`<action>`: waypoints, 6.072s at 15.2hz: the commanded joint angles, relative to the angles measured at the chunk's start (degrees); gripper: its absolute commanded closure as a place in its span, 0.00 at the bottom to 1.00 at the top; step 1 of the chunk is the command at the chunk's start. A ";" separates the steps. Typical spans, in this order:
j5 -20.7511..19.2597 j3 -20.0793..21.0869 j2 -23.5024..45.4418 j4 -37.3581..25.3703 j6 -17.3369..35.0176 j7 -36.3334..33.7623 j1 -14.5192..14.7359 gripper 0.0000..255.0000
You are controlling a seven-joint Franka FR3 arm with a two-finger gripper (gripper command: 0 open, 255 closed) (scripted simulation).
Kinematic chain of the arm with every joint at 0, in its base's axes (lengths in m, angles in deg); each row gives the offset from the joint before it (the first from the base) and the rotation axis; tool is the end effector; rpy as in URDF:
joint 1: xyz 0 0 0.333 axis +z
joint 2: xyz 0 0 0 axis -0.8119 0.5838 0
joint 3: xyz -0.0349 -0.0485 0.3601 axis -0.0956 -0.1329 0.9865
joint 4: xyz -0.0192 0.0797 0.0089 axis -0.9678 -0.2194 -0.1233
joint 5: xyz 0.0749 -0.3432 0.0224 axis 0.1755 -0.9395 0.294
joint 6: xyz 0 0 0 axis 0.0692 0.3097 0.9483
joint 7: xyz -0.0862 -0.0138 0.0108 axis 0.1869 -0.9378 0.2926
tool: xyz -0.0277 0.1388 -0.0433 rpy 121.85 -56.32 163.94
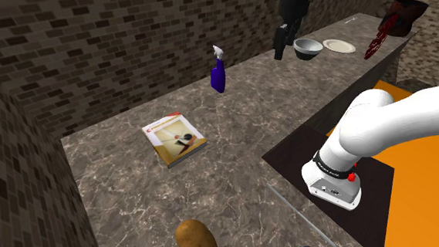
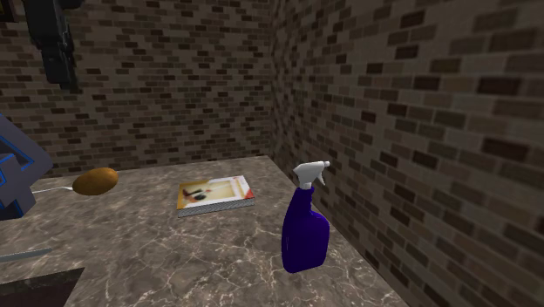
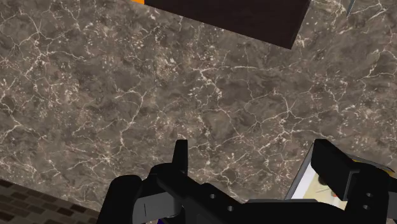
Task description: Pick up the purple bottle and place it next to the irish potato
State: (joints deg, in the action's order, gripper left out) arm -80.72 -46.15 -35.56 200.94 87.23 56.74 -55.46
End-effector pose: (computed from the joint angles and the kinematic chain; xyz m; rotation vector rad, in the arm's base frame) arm 0.2258 -0.0024 0.5860 3.0138 0.1114 -0.0457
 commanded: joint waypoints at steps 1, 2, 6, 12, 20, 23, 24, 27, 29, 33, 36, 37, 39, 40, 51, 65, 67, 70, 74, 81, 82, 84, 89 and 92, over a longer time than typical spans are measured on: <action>0.00 0.00 0.00 0.00 0.00 0.00 0.00 0.00; -0.30 -0.36 2.05 -0.56 1.40 0.21 -0.24 0.00; -1.33 -1.69 10.49 -3.59 6.48 1.02 -1.15 0.00; -2.28 -3.45 23.61 -10.39 12.31 2.23 -2.28 0.00; -2.36 -5.34 41.55 -23.62 16.37 4.13 -3.54 0.00; -2.04 -5.89 48.46 -29.91 16.73 4.95 -4.05 0.00; -1.91 -6.05 50.80 -32.20 16.70 5.23 -4.23 0.00; -1.42 -6.43 58.00 -39.72 16.12 6.09 -4.84 0.00; -1.08 -6.62 62.44 -44.74 15.39 6.60 -5.25 0.00; -1.15 -6.70 62.63 -41.95 18.39 6.52 -5.43 0.00; -1.20 -6.77 62.91 -40.04 20.59 6.47 -5.57 0.00; -1.21 -6.78 62.98 -39.69 21.01 6.46 -5.60 0.00; -1.21 -6.78 62.98 -39.68 21.01 6.46 -5.60 0.00; -1.21 -6.78 62.98 -39.69 21.01 6.46 -5.60 0.00; -1.21 -6.78 62.98 -39.69 21.00 6.45 -5.60 1.00; -1.06 -6.78 61.68 -46.33 13.11 7.31 -5.53 1.00; -1.03 -6.78 61.61 -47.77 11.61 7.47 -5.52 1.00; -0.99 -6.79 61.61 -50.07 9.32 7.72 -5.51 1.00; -0.94 -6.80 61.83 -53.46 6.17 8.07 -5.50 1.00; -0.85 -6.83 62.89 -60.41 0.31 8.74 -5.52 1.00; -0.83 -6.84 63.13 -61.54 -0.57 8.84 -5.52 1.00; -0.81 -6.86 63.68 -63.91 -2.38 9.06 -5.54 1.00; -1.38 -5.70 55.10 -53.97 -1.42 5.62 -3.22 1.00; -1.56 -4.58 49.44 -47.86 -1.29 2.92 -1.64 1.00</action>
State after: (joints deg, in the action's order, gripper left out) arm -82.19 -51.08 16.23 150.89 86.21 60.53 -57.61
